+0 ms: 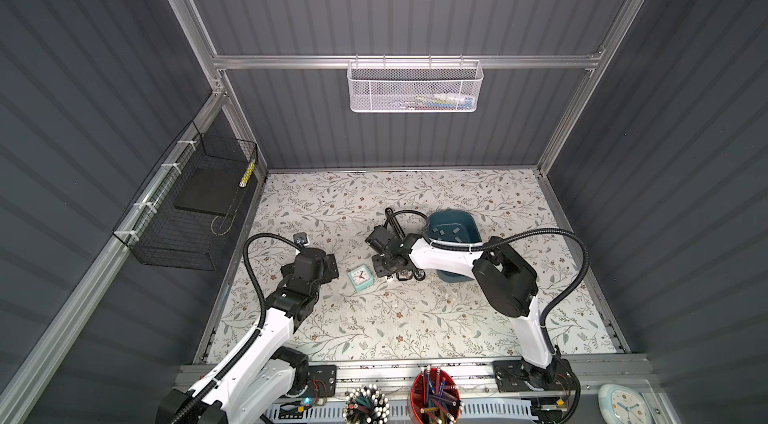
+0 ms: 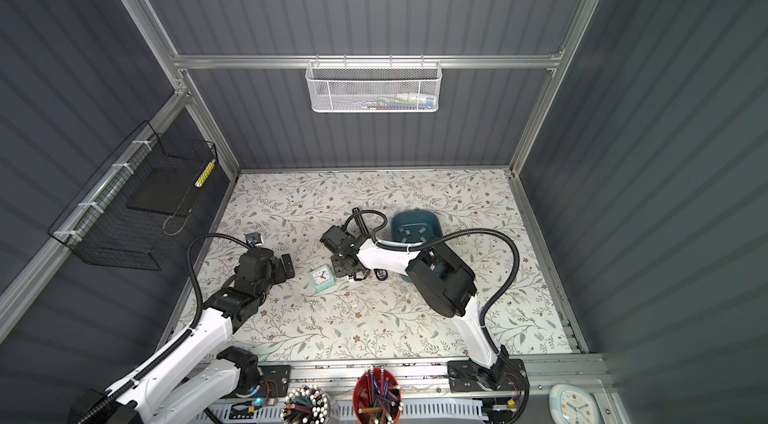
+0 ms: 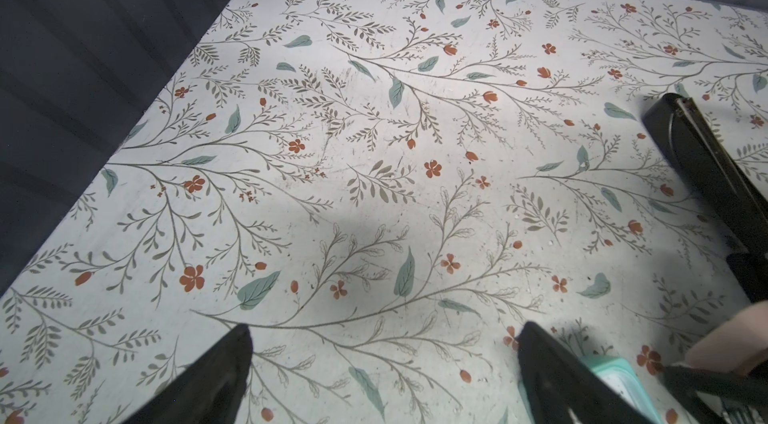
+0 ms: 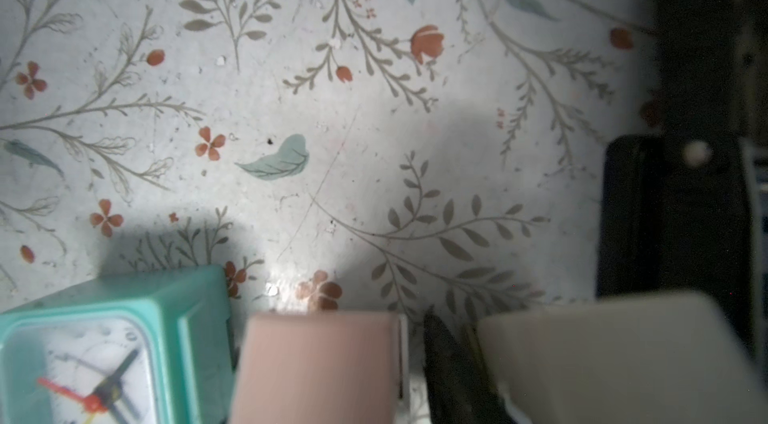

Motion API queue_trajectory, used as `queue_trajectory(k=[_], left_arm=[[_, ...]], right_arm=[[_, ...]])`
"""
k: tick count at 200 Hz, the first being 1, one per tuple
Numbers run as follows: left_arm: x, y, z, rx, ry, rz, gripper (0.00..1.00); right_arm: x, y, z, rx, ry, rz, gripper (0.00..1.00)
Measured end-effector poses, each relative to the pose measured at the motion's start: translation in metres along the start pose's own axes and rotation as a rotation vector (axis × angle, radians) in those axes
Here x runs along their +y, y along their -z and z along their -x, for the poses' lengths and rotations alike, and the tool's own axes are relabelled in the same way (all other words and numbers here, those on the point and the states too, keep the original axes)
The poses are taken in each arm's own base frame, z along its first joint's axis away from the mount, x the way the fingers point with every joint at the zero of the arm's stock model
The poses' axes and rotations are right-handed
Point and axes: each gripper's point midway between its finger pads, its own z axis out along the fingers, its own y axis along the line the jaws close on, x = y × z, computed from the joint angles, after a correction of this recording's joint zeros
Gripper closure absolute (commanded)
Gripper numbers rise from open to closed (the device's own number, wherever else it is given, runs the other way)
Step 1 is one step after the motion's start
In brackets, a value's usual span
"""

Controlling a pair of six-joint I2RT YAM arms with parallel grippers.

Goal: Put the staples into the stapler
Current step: 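Release the pink stapler and swing the right gripper over the teal tray, then lower the right gripper into the teal tray and pinch a white staple strip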

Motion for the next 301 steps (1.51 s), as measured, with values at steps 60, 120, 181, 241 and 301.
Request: queue_trajectory(k=[60,120,181,241,301], left_arm=[[0.000,0.000,0.000,0.000,0.000,-0.003,0.00],[-0.007,0.005,0.000,-0.022,0.008,-0.062,0.00],[-0.016,0.011,0.005,-0.059,0.006,-0.134,0.02],[-0.052,0.014,-0.002,-0.056,-0.068,-0.341,0.00],[-0.074,0.029,0.004,-0.123,-0.149,-0.488,0.00]], right_arm=[[0.001,0.020,0.001,-0.032,-0.004,0.020,0.43],[0.000,0.111,0.025,-0.198,-0.023,0.091,0.42],[-0.106,0.179,0.043,-0.362,-0.161,0.011,0.51],[-0.222,0.108,0.036,-0.174,-0.142,-0.134,0.73],[-0.239,0.065,0.019,-0.056,-0.078,-0.095,0.68]])
